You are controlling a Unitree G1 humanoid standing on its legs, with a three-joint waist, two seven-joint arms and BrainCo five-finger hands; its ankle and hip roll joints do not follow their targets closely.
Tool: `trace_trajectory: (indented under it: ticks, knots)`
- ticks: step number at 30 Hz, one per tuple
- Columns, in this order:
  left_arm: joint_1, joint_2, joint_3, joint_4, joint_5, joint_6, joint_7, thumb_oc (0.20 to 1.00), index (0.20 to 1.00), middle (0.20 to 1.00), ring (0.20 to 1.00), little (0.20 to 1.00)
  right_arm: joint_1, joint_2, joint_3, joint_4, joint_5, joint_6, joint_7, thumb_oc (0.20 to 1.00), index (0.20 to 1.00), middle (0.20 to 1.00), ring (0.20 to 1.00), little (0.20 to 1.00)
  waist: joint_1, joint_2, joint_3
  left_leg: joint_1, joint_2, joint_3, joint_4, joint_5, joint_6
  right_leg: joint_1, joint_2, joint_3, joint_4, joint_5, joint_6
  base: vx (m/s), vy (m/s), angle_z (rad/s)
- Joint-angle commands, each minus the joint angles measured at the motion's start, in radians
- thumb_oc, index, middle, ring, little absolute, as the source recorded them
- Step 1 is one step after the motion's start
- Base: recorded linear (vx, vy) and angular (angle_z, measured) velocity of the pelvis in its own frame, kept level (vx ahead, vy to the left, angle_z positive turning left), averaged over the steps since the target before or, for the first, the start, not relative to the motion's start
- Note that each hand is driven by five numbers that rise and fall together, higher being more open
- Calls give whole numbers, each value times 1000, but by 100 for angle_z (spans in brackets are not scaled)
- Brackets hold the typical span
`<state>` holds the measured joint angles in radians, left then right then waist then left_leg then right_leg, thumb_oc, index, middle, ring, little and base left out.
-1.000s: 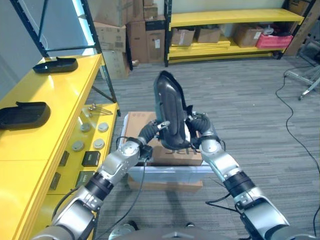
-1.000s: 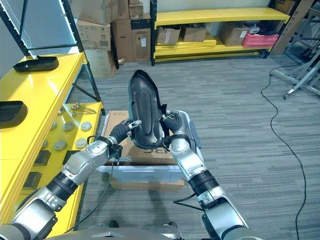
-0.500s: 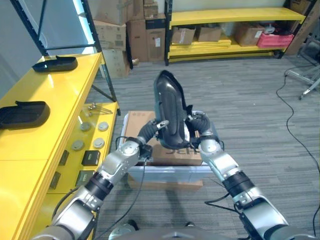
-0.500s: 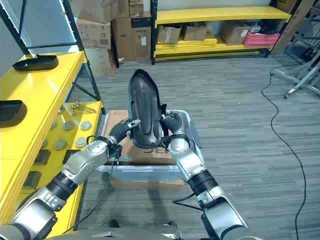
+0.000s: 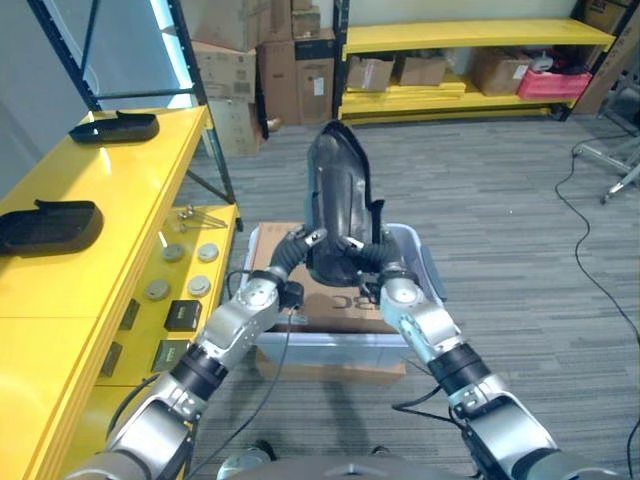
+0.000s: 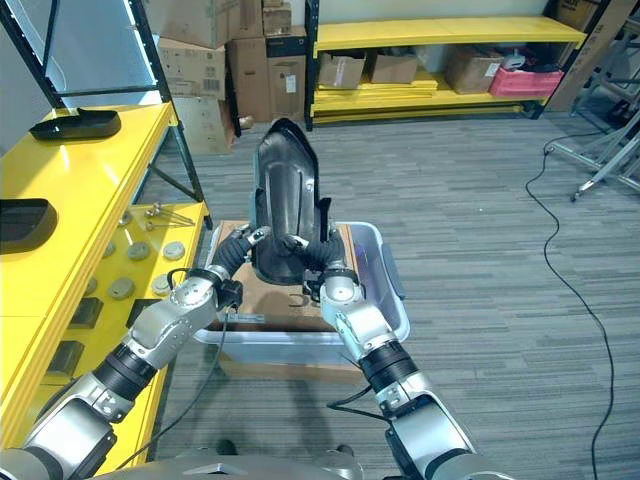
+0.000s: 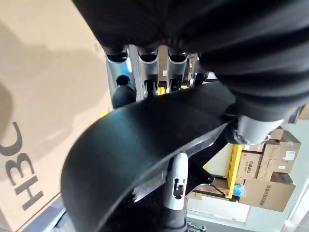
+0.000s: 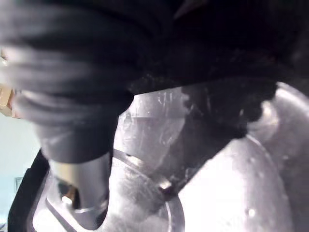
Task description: Move parts from the plastic box to the shelf.
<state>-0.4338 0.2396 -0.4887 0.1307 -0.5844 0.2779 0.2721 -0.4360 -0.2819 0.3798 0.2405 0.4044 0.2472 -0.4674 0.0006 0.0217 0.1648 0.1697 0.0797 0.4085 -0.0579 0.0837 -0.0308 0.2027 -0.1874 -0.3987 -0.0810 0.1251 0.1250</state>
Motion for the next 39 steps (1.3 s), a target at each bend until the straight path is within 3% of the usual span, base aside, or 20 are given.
trace_trajectory:
  ticks: [1, 14, 25, 31, 34, 36, 37, 39]
  knots:
    - [-117, -58, 65, -69, 31, -207, 38, 200, 200, 200, 200, 200, -62, 16, -29, -45, 20, -49, -43, 1000, 1000, 1000, 1000, 1000, 35, 7, -42, 23, 50, -55, 19, -71, -49, 16, -35, -57, 21, -80, 85, 0, 0, 0]
    - [5, 59, 260, -38, 66, -326, 72, 200, 200, 200, 200, 200, 115, -56, -179, 6, 43, -142, -68, 1000, 1000, 1000, 1000, 1000, 47, 11, -42, 8, 42, -72, 2, -62, -45, 10, -33, -61, 15, -84, 82, 0, 0, 0]
    - [116, 176, 416, -138, 43, -354, -4, 200, 200, 200, 200, 200, 256, -56, -248, 7, 43, -169, -48, 1000, 1000, 1000, 1000, 1000, 81, 19, -40, -13, 18, -105, -7, -63, -31, 0, -54, -67, 31, -91, 96, -15, 32, 3]
    - [173, 232, 480, -250, 32, -354, -21, 200, 200, 200, 200, 200, 331, -33, -264, 12, -21, -153, -20, 1000, 1000, 1000, 1000, 1000, 106, 24, -28, -54, -24, -191, -15, -56, 6, -34, -71, -45, 102, -118, 96, -41, 31, 26]
    - [230, 253, 536, -314, 4, -390, -69, 200, 200, 200, 200, 200, 434, -44, -310, 30, -117, -137, 9, 1000, 1000, 1000, 1000, 1000, 70, 27, -12, -72, -43, -314, -18, -51, 11, -67, 18, 89, 138, -173, 40, 19, -21, 72]
    - [268, 259, 573, -358, -9, -395, -87, 200, 200, 200, 200, 200, 482, -51, -335, 34, -122, -139, 36, 1000, 1000, 1000, 1000, 1000, 67, 25, -6, -88, -50, -365, -18, -43, 7, -75, 49, 125, 147, -187, 20, -45, -78, 221]
    - [329, 265, 624, -419, -30, -410, -99, 200, 200, 200, 200, 200, 513, -56, -347, 44, -174, -128, 73, 1000, 1000, 1000, 1000, 1000, 87, 20, 3, -122, -53, -414, -9, -30, 1, -92, 69, 129, 162, -195, 5, -151, -151, 231]
    - [371, 266, 657, -442, -42, -430, -118, 200, 200, 200, 200, 200, 530, -66, -339, 54, -206, -128, 95, 1000, 1000, 1000, 1000, 1000, 100, 16, 12, -140, -50, -436, -5, -21, -7, -96, 79, 119, 169, -205, -7, -137, -103, 160]
